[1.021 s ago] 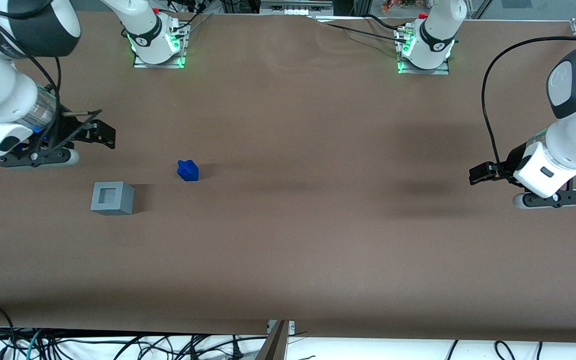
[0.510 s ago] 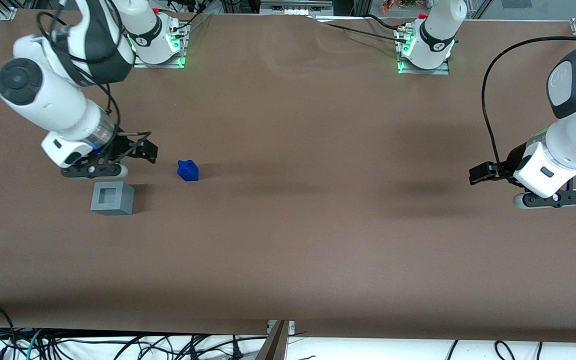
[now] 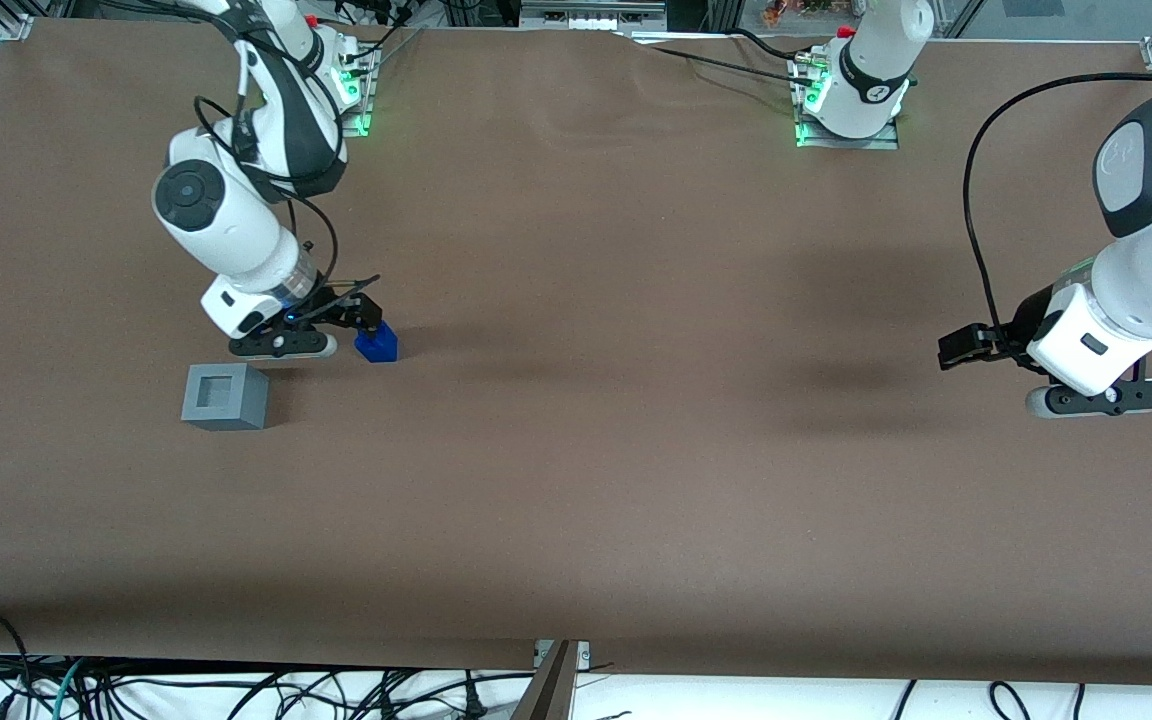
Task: Insert blue part into gray base with right arm
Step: 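Move the open right gripper over the blue block and lower it, then close the right gripper on the blue block and lift it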
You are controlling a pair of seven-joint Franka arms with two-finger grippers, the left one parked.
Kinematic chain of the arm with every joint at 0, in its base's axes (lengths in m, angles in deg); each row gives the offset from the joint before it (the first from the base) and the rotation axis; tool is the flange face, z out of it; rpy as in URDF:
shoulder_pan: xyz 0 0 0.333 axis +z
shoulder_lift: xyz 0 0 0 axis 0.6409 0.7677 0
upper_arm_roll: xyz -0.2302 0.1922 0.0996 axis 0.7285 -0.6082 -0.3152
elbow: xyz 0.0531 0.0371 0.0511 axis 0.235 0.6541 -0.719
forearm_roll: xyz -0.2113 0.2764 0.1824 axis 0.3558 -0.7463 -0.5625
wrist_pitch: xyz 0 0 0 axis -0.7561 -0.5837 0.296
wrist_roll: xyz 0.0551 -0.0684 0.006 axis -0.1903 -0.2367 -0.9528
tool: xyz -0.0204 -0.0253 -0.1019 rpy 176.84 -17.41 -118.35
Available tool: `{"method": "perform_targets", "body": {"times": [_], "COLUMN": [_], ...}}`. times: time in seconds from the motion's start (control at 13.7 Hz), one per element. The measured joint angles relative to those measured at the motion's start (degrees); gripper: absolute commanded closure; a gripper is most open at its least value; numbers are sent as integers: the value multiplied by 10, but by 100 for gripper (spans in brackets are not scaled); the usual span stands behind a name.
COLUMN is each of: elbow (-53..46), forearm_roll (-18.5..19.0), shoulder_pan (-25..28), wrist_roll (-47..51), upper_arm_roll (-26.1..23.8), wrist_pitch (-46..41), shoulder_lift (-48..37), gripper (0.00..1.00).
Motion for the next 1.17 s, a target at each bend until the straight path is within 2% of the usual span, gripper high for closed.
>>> {"method": "perform_targets", "body": {"times": [0.88,1.17], "elbow": [62,62], "forearm_roll": [1,3], "shoulder_pan": [8,8], "wrist_roll": [-2,-8], "upper_arm_roll": [-8,-8], "wrist_pitch": [126,146], "shoulder_lift": [62,85], "gripper": [2,31]}}
